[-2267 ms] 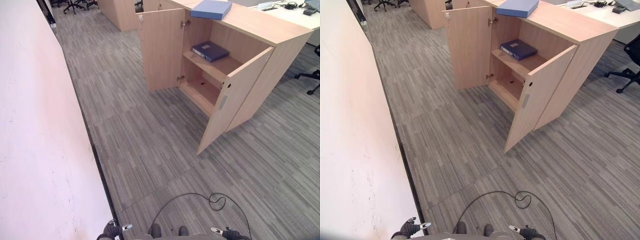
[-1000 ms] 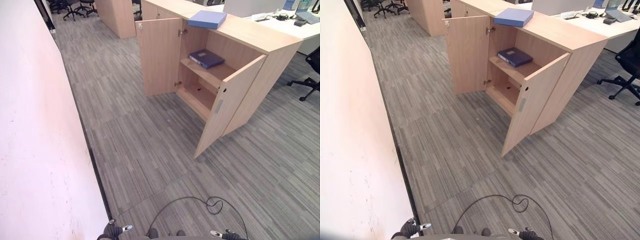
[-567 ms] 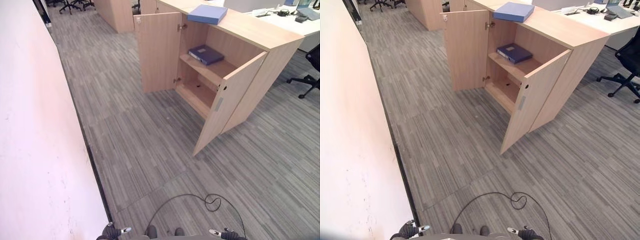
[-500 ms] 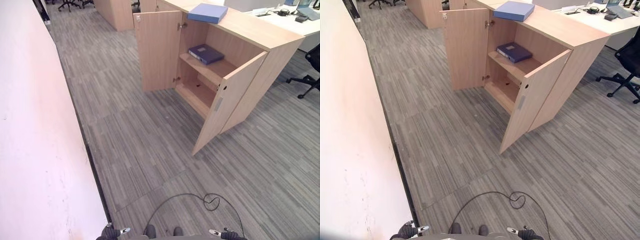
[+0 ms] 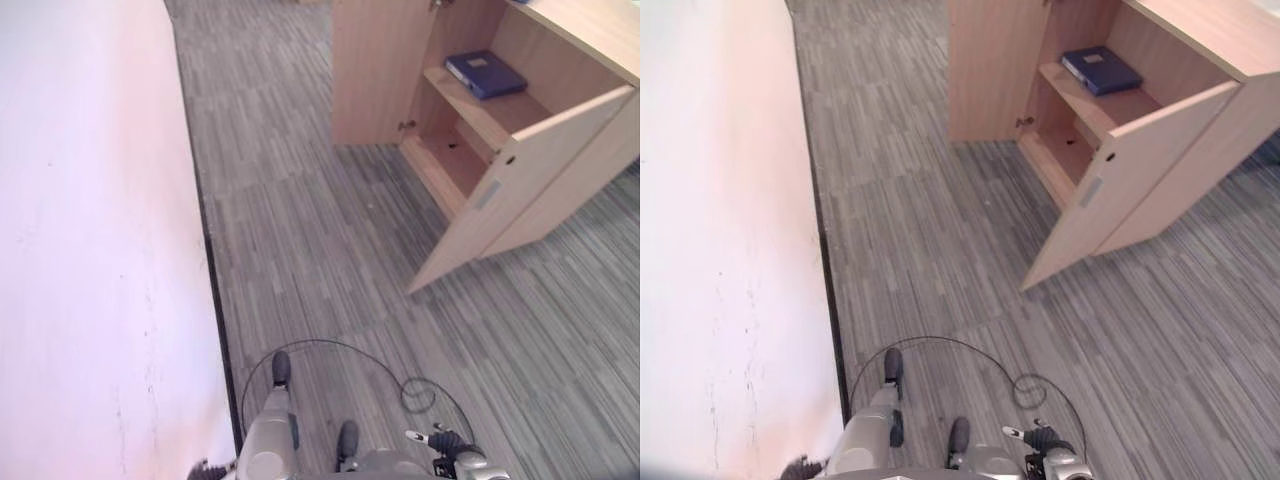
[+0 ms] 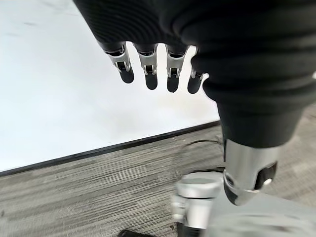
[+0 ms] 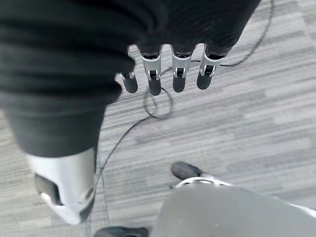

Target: Put the empty folder in the office cabinet

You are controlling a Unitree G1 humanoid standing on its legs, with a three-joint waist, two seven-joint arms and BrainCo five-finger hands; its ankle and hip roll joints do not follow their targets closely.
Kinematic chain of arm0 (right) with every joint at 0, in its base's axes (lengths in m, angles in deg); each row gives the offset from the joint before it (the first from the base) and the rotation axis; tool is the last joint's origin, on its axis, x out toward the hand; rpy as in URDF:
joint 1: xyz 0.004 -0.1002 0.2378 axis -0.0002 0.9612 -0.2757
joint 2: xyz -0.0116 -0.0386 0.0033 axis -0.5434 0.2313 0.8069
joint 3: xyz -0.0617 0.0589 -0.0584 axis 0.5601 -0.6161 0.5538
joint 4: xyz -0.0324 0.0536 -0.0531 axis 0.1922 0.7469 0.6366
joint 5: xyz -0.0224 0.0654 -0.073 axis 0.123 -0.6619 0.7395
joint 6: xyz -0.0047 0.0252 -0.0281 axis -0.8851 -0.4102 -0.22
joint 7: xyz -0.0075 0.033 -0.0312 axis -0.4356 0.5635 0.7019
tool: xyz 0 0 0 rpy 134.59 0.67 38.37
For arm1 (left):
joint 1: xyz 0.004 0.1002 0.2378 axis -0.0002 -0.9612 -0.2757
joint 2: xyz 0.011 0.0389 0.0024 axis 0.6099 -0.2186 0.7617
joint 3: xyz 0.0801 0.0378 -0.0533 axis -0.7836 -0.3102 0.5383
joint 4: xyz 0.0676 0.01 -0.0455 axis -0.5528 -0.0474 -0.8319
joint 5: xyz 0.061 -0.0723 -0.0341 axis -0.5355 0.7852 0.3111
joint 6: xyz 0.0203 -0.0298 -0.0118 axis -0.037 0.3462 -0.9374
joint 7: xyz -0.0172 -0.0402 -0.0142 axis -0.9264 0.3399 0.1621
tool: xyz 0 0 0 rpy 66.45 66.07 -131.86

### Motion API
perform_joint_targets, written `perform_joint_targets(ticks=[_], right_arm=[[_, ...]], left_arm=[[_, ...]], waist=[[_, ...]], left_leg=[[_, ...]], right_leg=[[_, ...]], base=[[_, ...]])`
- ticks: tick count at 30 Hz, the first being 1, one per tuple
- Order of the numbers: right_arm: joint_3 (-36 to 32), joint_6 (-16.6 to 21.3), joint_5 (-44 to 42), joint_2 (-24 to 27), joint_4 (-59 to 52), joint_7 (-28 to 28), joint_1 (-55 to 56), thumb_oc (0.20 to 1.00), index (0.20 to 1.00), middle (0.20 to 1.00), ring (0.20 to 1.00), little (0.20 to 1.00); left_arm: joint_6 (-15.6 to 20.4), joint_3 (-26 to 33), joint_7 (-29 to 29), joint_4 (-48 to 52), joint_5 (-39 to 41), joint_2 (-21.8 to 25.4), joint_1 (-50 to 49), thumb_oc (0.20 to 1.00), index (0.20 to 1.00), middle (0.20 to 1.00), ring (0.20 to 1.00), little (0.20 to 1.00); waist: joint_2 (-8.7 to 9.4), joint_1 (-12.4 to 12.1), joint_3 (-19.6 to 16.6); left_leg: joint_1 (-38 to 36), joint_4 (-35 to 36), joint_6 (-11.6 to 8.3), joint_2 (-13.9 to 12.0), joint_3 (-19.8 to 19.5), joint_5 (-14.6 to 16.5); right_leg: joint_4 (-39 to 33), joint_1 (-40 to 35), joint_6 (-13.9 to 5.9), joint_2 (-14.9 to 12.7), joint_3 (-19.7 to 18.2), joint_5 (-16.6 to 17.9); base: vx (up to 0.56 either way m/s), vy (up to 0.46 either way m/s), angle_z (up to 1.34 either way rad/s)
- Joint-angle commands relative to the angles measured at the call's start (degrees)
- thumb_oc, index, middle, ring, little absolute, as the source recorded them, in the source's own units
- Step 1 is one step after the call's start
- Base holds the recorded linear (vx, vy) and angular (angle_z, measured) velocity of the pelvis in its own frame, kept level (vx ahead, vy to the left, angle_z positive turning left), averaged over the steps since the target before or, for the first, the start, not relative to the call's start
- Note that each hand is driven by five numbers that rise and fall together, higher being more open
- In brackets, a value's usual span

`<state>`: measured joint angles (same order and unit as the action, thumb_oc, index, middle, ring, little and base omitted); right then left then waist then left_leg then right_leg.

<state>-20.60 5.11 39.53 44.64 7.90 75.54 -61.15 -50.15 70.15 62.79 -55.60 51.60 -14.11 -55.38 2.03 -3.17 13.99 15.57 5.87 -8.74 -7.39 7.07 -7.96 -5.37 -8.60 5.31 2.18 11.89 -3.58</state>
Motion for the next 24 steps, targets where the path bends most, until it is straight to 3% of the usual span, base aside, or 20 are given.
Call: perform_joint_targets(ticks=[1,2,3,6,10,13,14,16,18,19,20,21,22,24], right_arm=[[-0.71,1.07,0.87,0.70,-0.62,-0.83,6.37,1.000,1.000,1.000,1.000,1.000],[-1.04,1.19,2.33,1.05,-0.16,-1.09,8.22,1.000,1.000,1.000,1.000,1.000],[-1.05,1.19,2.33,1.06,-0.16,-1.09,8.21,1.000,1.000,1.000,1.000,1.000],[-1.91,1.19,4.52,2.68,1.09,-2.74,10.36,1.000,1.000,1.000,1.000,1.000],[-2.76,1.33,6.08,5.09,0.57,-3.91,11.08,1.000,1.000,1.000,1.000,1.000],[-4.18,1.56,5.86,7.10,-0.45,-4.37,11.72,1.000,1.000,1.000,1.000,1.000],[-4.25,1.77,5.79,7.57,-1.25,-4.48,12.18,1.000,1.000,1.000,1.000,1.000],[-4.25,2.20,6.20,8.86,-3.38,-4.89,12.87,1.000,1.000,1.000,1.000,1.000],[-2.70,2.55,5.82,8.51,-6.96,-4.10,10.84,1.000,1.000,1.000,1.000,1.000],[-0.78,1.83,4.78,6.12,-8.53,-3.79,6.94,1.000,1.000,1.000,1.000,1.000],[-0.76,1.85,4.76,6.10,-8.46,-3.78,6.84,1.000,1.000,1.000,1.000,1.000],[0.41,1.38,4.05,5.40,-7.83,-4.90,5.82,1.000,1.000,1.000,1.000,1.000],[0.63,1.41,3.92,5.36,-7.83,-5.03,5.65,1.000,1.000,1.000,1.000,1.000],[0.04,1.36,3.19,5.32,-7.34,-5.09,5.88,1.000,1.000,1.000,1.000,1.000]], left_arm=[[1.16,3.08,0.81,0.39,3.38,-0.37,-1.46,1.000,1.000,1.000,1.000,1.000],[1.44,4.72,1.31,0.60,4.56,-0.42,-1.51,1.000,1.000,1.000,1.000,1.000],[1.44,4.72,1.31,0.60,4.56,-0.43,-1.51,1.000,1.000,1.000,1.000,1.000],[2.38,6.56,1.93,1.43,8.15,-0.05,-1.36,1.000,1.000,1.000,1.000,1.000],[2.69,6.08,1.57,5.12,7.95,1.15,-0.99,1.000,1.000,1.000,1.000,1.000],[2.62,5.22,1.19,7.57,7.32,2.45,-0.17,1.000,1.000,1.000,1.000,1.000],[2.50,4.81,1.02,8.46,7.18,2.80,-0.15,1.000,1.000,1.000,1.000,1.000],[2.19,4.26,0.25,9.85,6.76,3.43,-0.20,1.000,1.000,1.000,1.000,1.000],[2.37,3.42,-0.01,9.74,6.02,3.79,-0.21,1.000,1.000,1.000,1.000,1.000],[2.18,2.27,0.37,8.59,5.25,3.23,-0.15,1.000,1.000,1.000,1.000,1.000],[2.19,2.30,0.37,8.58,5.24,3.23,-0.10,1.000,1.000,1.000,1.000,1.000],[1.93,1.72,-0.55,7.46,4.90,2.83,-0.01,1.000,1.000,1.000,1.000,1.000],[2.14,1.59,-0.89,6.80,4.22,2.79,0.25,1.000,1.000,1.000,1.000,1.000],[2.11,2.21,-1.41,5.60,2.33,2.85,0.81,1.000,1.000,1.000,1.000,1.000]], waist=[[-0.22,1.11,-3.40],[-0.57,1.48,-3.98],[-0.66,1.46,-4.07],[0.57,1.45,-4.92],[1.20,1.57,-4.85],[0.78,2.98,-3.61],[0.99,3.78,-3.11],[0.07,5.03,-1.83],[-1.00,5.14,-0.75],[-2.32,4.85,0.05],[-2.38,4.96,0.22],[-2.75,5.43,0.84],[-2.52,5.98,1.12],[-0.85,6.75,1.35]], left_leg=[[-0.31,-0.87,1.96,-1.68,5.14,-2.87],[-1.29,-0.87,1.31,-2.00,6.63,-5.32],[-1.16,-0.87,1.30,-2.10,6.60,-5.37],[-3.53,-0.87,3.61,0.37,8.15,-3.92],[-6.66,-0.87,7.21,5.52,9.08,0.08],[-10.17,-0.87,10.64,10.59,7.90,3.56],[-11.79,-0.87,11.08,12.10,6.94,5.11],[-13.98,-0.87,12.04,12.69,6.29,7.07],[-16.13,-0.87,11.92,12.25,5.42,8.14],[-17.92,-0.87,11.66,11.89,3.65,8.47],[-18.07,-0.87,11.61,11.79,3.54,8.50],[-20.16,-0.87,11.15,11.73,2.13,9.41],[-20.59,-0.87,10.85,11.74,1.93,9.19],[-22.74,-0.87,10.01,12.25,0.39,10.44]], right_leg=[[0.97,-5.20,-8.95,-2.51,-1.22,-4.04],[1.96,-5.67,-9.40,-3.80,-1.26,-4.87],[1.96,-5.53,-9.36,-3.70,-1.29,-4.82],[5.77,-5.47,-12.12,-9.34,-2.42,-3.88],[18.35,0.24,-14.39,-15.27,-3.82,4.53],[33.99,5.60,-14.03,-19.13,-4.80,15.47],[38.64,6.77,-14.17,-20.08,-5.59,16.49],[46.36,12.29,-13.91,-20.55,-5.85,16.19],[45.15,16.09,-12.61,-19.91,-3.03,12.09],[40.62,19.15,-11.96,-17.10,-0.69,8.18],[40.46,18.86,-11.90,-17.02,-0.50,8.18],[31.73,19.71,-12.08,-13.81,0.26,7.70],[23.44,20.72,-12.06,-11.80,0.03,9.78],[9.98,20.82,-14.26,-9.82,-3.19,13.30]], base=[[0.43,0.235,0.05],[0.33,0.181,-0.08],[0.46,0.305,-0.33],[0.42,0.295,-0.86],[0.29,0.311,-0.46],[0.22,0.341,0.18],[0.23,0.326,0.62],[0.17,0.239,0.54],[0.19,0.071,0.32],[0.19,-0.023,0.17],[0.26,-0.104,0.15],[0.16,-0.133,0.43],[0.22,-0.181,0.64],[0.28,-0.214,0.84]])
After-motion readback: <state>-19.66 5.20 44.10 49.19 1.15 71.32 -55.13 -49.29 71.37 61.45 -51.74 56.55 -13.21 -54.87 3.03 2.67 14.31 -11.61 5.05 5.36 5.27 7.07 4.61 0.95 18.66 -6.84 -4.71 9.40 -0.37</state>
